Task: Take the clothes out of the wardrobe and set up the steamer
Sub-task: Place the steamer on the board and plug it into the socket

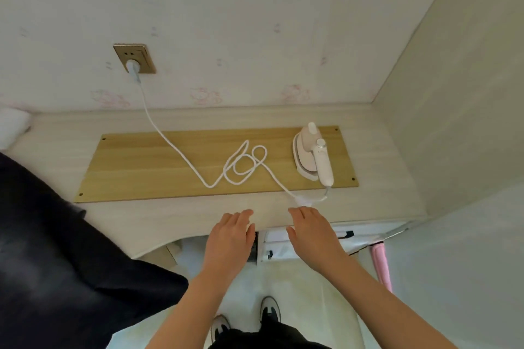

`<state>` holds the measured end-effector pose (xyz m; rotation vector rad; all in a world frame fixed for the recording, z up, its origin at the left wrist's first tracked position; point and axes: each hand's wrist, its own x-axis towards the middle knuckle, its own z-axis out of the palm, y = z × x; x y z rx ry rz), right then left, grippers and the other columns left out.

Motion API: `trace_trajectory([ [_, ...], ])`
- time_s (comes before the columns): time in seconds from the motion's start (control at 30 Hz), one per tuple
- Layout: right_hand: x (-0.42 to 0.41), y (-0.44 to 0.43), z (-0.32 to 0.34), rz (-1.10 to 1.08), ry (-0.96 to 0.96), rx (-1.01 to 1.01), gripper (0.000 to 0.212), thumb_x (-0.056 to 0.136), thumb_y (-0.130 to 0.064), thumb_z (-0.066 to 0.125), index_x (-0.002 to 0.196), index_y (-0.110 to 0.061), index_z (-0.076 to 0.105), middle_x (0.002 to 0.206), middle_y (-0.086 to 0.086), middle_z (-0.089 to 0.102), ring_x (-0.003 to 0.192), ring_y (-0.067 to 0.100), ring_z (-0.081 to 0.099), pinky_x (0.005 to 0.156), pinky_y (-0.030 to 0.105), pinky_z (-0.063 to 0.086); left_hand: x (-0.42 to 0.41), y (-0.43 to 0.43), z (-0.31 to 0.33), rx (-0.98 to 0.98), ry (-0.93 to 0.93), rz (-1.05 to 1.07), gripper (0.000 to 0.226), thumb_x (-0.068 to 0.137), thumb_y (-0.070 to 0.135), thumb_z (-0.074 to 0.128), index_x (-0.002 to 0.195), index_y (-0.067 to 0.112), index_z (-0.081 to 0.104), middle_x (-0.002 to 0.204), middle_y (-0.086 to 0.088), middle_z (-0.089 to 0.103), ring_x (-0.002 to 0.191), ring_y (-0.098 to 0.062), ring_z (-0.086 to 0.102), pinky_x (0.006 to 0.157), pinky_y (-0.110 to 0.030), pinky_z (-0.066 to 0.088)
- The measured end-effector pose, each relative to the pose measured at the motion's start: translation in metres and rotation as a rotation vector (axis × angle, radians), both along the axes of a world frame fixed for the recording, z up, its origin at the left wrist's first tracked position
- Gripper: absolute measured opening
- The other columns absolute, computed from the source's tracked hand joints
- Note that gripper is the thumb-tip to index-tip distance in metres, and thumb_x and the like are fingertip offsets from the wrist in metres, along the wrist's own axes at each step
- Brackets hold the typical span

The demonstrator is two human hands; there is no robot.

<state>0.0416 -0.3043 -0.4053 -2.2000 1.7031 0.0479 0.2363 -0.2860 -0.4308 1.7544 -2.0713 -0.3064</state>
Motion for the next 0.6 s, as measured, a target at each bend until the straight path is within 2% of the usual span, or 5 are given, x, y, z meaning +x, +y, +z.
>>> trace_trajectory([
  [0.07,-0.009,0.021,-0.004,-0.032,0.017,0.01,0.044,0.101,-0.031,0.036,0.141,-0.012,0.036,0.138,0.006,0.045,0.129,0.024,0.039,0.109,0.033,0.032,-0.008,0.013,-0.002,0.004,-0.042,-0.047,0.036,0.09,0.032,0.042,0.112,0.014,0.064,0.082,0.005,0.067,0.08,-0.02,0.062,0.059,-0.034,0.054],
  [0.13,-0.016,0.041,-0.006,-0.082,0.02,0.026,0.045,0.101,-0.031,0.035,0.142,-0.012,0.035,0.14,0.007,0.044,0.131,0.025,0.037,0.11,0.033,0.03,-0.013,0.025,-0.003,-0.001,-0.078,-0.094,0.04,0.089,0.035,0.037,0.11,0.015,0.065,0.081,0.006,0.066,0.08,-0.019,0.062,0.06,-0.033,0.054],
  [0.27,-0.022,0.083,-0.009,-0.202,0.019,0.024,0.047,0.102,-0.031,0.033,0.145,-0.012,0.031,0.145,0.006,0.04,0.134,0.023,0.034,0.113,0.032,0.027,-0.011,0.045,-0.004,-0.001,-0.13,-0.186,0.027,0.09,0.028,0.055,0.11,0.015,0.065,0.084,0.005,0.067,0.081,-0.02,0.062,0.063,-0.032,0.054],
  [0.43,-0.031,0.139,-0.002,-0.417,-0.029,-0.013,0.045,0.101,-0.03,0.035,0.143,-0.012,0.034,0.142,0.005,0.043,0.133,0.022,0.036,0.109,0.031,0.032,-0.004,0.078,-0.001,0.045,-0.124,-0.299,0.03,0.09,0.027,0.059,0.115,0.013,0.064,0.091,0.003,0.068,0.089,-0.02,0.061,0.069,-0.035,0.054],
  [0.6,-0.041,0.199,0.006,-0.577,-0.021,-0.094,0.043,0.099,-0.031,0.04,0.138,-0.014,0.044,0.137,0.003,0.051,0.132,0.021,0.04,0.107,0.033,0.038,-0.011,0.108,0.005,0.007,-0.115,-0.42,0.025,0.085,0.02,0.067,0.109,0.011,0.066,0.083,0.002,0.068,0.083,-0.022,0.062,0.06,-0.035,0.054],
])
